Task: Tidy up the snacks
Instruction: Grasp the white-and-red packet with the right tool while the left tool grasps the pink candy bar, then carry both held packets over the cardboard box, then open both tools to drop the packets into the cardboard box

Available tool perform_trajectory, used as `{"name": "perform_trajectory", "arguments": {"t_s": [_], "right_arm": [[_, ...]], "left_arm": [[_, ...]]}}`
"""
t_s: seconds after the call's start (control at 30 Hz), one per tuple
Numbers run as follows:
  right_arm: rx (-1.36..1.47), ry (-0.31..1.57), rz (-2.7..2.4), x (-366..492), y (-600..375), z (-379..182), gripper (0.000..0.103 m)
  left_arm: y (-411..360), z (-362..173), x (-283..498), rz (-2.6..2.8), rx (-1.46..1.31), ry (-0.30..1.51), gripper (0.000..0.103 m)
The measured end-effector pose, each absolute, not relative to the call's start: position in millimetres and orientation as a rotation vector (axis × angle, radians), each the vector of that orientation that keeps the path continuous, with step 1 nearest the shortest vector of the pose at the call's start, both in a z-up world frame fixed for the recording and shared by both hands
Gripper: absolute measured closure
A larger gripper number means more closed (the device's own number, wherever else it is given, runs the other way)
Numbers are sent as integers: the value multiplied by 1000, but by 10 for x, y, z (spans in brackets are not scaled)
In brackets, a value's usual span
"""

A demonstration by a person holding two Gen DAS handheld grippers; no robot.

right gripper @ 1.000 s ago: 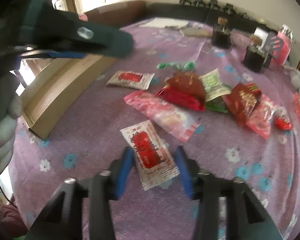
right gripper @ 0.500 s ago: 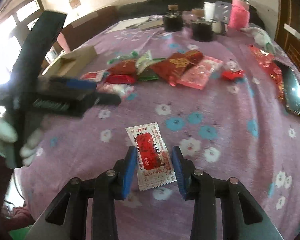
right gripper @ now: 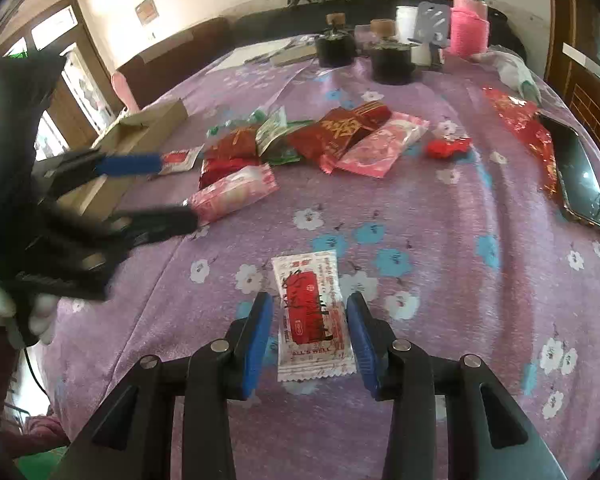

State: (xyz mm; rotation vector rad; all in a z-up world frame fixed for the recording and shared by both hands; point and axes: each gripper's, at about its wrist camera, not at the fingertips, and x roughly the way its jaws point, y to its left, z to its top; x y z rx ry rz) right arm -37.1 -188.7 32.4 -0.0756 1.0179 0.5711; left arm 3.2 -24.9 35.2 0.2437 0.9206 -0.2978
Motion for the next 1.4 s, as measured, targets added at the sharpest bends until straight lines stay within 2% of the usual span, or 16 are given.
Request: {"name": "perform_trajectory", "arguments": {"t_s": [0.17,0.2,0.23,0.27,0.3,0.57,0.8,0.97,1.17,1.4], "right_arm": [[-105,1007,569,-409,-1804,313,61],[-107,1005,567,-413,-1800,304,61],[-112,997,564,-407,-1799,301,61],[-126,974,554,-404,-1799,296,64],[-130,974,544,-404,-1799,293,68],[-92,935,580,-586,-1762,474,71],[-57,872,712,-722,-1415,914,71],[14,875,858,-562,-882,1196,71],[76,892,950,-175,-37,1302,71],[-23,961,889,412,1030,986,71]], "left_arm": [[-355,167,98,-282,283,981,18],[-327,140,92,-272,277,995,33],[-299,151,73,-298,234,1000,59],[-258,174,79,-312,192,1020,75],[-227,201,73,-299,174,1031,79],[252,644,-319,-345,-18,965,79],[1170,1279,-523,-277,-213,873,78],[1876,1523,-410,-90,-212,880,78],[2431,1366,-93,59,-200,907,78],[2824,703,364,72,-365,963,78]]}}
